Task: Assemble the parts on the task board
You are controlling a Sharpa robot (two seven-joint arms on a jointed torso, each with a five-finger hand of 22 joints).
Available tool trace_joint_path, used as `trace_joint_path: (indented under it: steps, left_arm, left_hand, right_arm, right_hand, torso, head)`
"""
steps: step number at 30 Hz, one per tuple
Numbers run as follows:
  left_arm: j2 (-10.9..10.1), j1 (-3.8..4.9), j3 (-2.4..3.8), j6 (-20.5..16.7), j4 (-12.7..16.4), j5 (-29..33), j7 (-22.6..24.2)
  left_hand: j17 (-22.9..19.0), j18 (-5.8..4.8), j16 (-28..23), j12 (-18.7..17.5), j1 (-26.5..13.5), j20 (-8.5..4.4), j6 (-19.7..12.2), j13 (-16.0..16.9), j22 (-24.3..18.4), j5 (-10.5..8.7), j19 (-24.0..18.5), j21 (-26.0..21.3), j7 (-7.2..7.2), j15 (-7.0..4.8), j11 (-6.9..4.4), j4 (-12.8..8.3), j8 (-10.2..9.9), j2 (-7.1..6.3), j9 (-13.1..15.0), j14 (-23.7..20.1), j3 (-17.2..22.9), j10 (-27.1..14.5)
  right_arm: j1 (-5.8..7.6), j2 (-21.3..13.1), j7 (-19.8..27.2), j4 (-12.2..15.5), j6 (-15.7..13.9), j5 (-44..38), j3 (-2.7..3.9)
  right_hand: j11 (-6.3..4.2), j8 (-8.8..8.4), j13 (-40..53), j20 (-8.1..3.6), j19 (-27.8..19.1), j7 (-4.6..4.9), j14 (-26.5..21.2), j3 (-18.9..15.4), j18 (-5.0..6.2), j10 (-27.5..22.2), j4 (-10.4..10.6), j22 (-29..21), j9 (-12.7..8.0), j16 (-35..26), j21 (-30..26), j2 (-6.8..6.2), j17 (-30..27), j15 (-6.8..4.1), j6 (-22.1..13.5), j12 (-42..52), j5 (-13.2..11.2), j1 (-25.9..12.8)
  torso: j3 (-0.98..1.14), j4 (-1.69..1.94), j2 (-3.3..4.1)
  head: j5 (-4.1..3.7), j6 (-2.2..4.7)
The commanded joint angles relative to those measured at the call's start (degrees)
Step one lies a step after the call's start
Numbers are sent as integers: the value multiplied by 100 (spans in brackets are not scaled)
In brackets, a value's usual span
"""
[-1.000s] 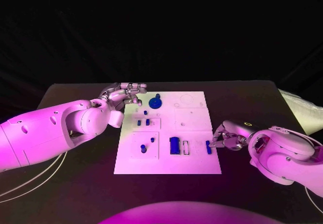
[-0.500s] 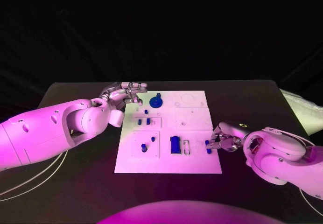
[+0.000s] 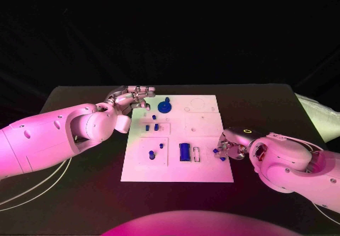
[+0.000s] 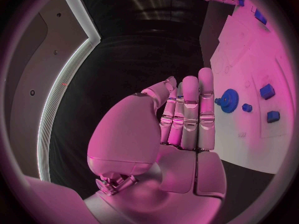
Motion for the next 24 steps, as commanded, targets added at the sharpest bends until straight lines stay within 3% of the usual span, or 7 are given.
trace_joint_path:
  steps: [1,9,12,19,24]
  left_arm:
    - [6,-1,3,111,8,-20,27]
    - [2,-1,3,121,14,-21,7]
    - [2,-1,3,126,16,-22,1]
    - [1,-1,3,132,19,-41,-2]
    - [2,-1,3,130,21,-44,-3]
  left_hand:
    - [-6,112,10,23,-38,7,-41,2,-8,17,-19,-38,-15,4,-7,0,30,31,-9,-51,-23,-43]
    - [-7,112,10,25,-39,7,-42,2,-8,17,-20,-39,-15,4,-7,-1,30,32,-9,-52,-23,-44]
    - [-12,112,11,32,-40,8,-47,1,-10,18,-21,-43,-13,6,-5,-3,33,33,-9,-57,-25,-52]
    - [-12,112,11,32,-40,8,-47,1,-10,18,-21,-43,-13,6,-5,-3,33,33,-9,-57,-25,-52]
    - [-12,112,11,32,-40,8,-47,1,-10,18,-21,-43,-13,6,-5,-3,33,33,-9,-57,-25,-52]
  right_arm:
    - [-99,42,-146,-71,849,-349,-78]
    - [-108,105,-171,-97,1129,-513,-79]
    - [-109,117,-182,-98,1087,-538,-79]
    - [-108,102,-230,-35,496,-93,-78]
    - [-60,50,-247,56,-178,770,-69]
  right_hand:
    - [-43,-29,8,-4,25,-6,347,13,-84,14,-27,12,-51,-23,-2,7,11,-15,27,-35,-25,66]
    - [-41,-36,-25,-4,18,-3,343,19,-81,-6,-34,-5,-55,-34,-12,-4,-7,-14,27,-79,-26,70]
    - [-44,-49,-30,-6,17,-7,343,73,-81,-14,-62,0,-63,-34,-12,11,0,-16,47,-95,73,111]
    - [-77,-78,-47,-31,43,-42,358,289,-88,19,-1,51,-78,0,14,173,63,-40,112,-125,412,73]
    - [-88,-112,-51,-59,46,-57,362,469,-87,46,67,46,-85,8,12,149,81,-55,134,-142,788,-21]
  torso:
    - [-3,-2,0]
    - [-5,-3,-2]
    - [-6,3,-1]
    - [-3,4,-2]
    - [-6,9,2]
  head:
    - [4,-2]
    - [-3,-2]
    - [-8,-1]
    - [-6,5]
    - [-6,7]
